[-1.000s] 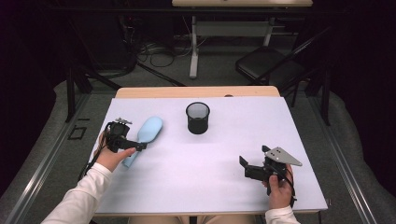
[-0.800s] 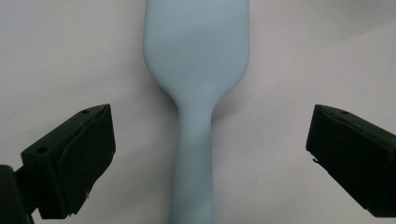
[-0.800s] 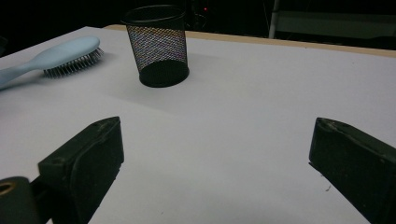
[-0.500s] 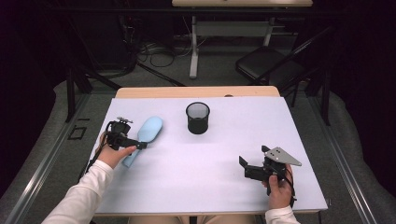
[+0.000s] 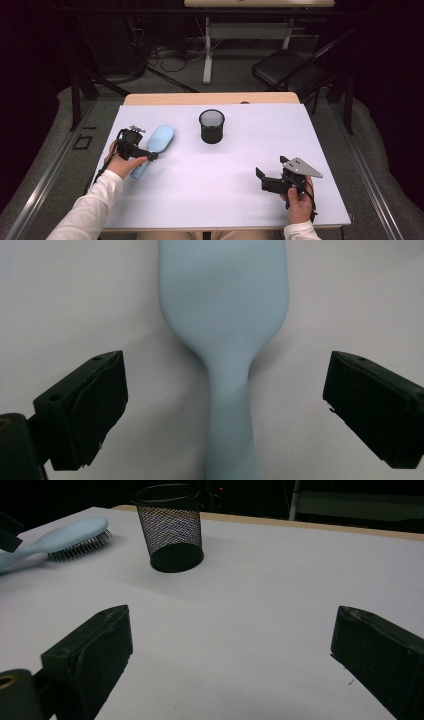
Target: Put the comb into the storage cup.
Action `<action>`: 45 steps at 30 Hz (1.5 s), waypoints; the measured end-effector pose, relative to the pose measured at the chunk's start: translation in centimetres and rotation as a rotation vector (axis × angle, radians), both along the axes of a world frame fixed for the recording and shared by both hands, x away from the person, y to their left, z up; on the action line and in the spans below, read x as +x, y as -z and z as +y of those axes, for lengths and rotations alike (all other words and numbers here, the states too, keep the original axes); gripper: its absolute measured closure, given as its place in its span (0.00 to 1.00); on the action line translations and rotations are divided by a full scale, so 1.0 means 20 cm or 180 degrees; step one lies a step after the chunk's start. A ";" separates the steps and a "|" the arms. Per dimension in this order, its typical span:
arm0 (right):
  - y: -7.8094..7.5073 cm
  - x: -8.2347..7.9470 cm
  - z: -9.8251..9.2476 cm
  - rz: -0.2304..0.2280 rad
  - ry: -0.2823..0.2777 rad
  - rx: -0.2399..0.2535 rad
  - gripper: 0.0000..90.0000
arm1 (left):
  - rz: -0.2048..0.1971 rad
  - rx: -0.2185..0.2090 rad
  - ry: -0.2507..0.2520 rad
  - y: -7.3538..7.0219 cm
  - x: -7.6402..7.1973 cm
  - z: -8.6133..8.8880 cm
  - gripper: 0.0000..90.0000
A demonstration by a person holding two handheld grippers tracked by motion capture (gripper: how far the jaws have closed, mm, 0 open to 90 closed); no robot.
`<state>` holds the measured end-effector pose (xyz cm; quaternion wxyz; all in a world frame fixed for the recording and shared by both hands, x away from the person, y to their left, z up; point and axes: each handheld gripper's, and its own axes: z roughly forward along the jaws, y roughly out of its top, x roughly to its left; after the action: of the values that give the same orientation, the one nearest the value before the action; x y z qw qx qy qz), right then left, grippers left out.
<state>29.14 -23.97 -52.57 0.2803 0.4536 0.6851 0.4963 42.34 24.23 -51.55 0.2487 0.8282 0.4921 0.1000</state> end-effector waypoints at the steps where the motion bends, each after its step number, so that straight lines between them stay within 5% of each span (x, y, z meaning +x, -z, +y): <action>1: 0.00 0.00 0.00 0.0001 0.0001 0.0000 0.03 | 0.0003 -0.0003 -0.0002 0.00 0.00 0.00 0.05; 30: 0.00 0.00 0.00 0.0011 -0.0005 0.0005 0.03 | 0.0039 0.0199 -0.0056 0.05 0.02 -0.04 0.33; 34: 0.00 0.00 0.00 0.0008 -0.0013 0.0005 0.03 | 0.0042 0.0183 -0.0079 0.06 0.03 -0.04 0.33; 37: 0.00 0.00 0.00 0.0011 -0.0013 0.0005 0.03 | 0.0076 0.0136 -0.0061 0.06 0.03 -0.04 0.43; 45: 0.00 0.00 0.01 0.0010 -0.0015 -0.0002 0.04 | 0.0066 0.0179 -0.0102 0.08 0.02 -0.04 0.43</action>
<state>29.13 -23.85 -52.59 0.2781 0.4526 0.6868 0.4961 42.82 23.45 -53.05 0.2186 0.8278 0.5049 0.1092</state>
